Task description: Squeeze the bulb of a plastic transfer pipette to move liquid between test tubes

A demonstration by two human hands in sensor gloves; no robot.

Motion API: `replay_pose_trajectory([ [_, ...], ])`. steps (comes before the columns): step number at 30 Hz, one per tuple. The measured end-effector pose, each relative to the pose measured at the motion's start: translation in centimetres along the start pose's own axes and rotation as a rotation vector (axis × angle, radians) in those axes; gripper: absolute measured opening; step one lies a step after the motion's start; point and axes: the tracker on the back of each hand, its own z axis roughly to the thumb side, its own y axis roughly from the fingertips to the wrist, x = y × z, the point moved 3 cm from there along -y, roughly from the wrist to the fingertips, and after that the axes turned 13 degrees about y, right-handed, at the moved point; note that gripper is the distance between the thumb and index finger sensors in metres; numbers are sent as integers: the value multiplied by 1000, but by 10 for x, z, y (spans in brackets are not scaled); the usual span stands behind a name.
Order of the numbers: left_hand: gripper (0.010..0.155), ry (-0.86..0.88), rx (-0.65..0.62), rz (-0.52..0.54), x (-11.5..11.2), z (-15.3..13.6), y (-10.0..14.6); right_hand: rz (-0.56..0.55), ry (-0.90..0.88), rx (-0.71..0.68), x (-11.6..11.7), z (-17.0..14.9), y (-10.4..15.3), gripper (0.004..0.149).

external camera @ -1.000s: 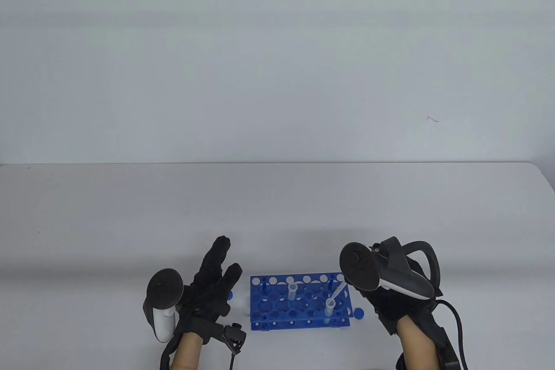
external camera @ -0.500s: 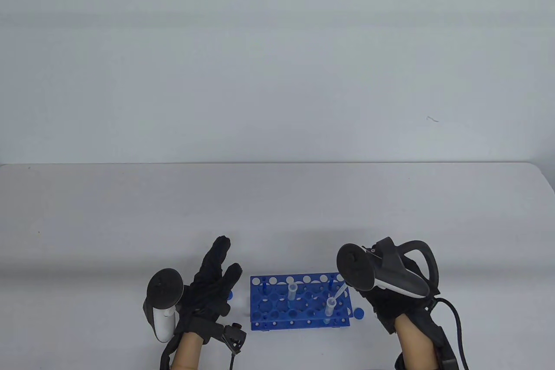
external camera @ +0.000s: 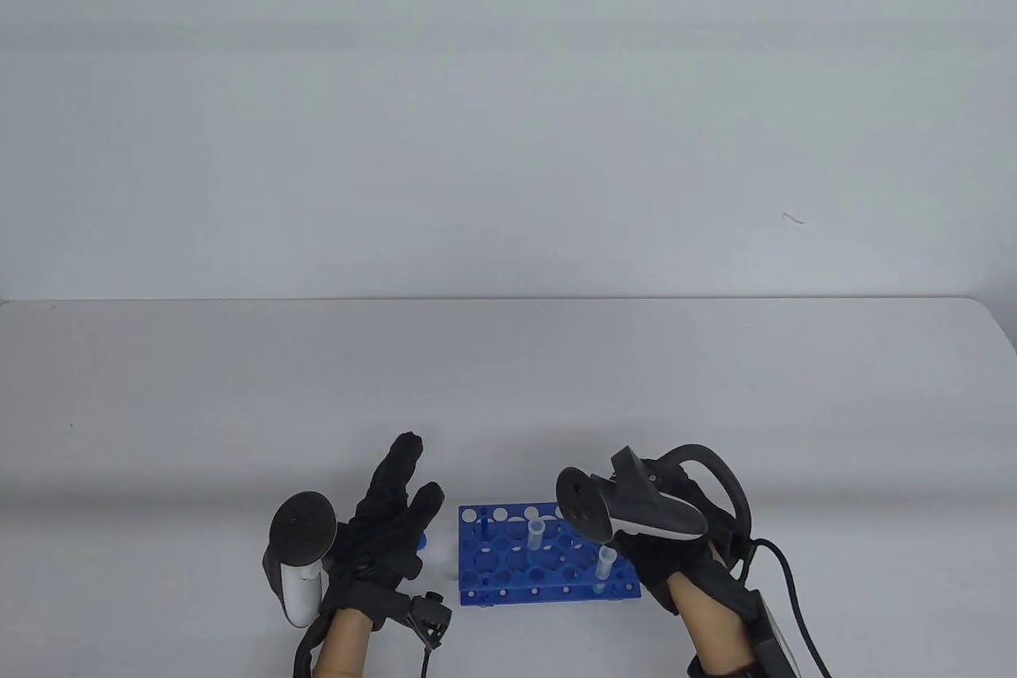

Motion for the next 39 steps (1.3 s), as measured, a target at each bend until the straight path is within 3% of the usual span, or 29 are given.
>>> replay_pose_trajectory([
  [11, 88, 1, -1, -1, 0, 0, 0, 52, -34, -20, 18, 2, -10, 41],
  [39, 88, 1, -1, -1, 0, 0, 0, 123, -53, -19, 23, 5, -10, 45],
])
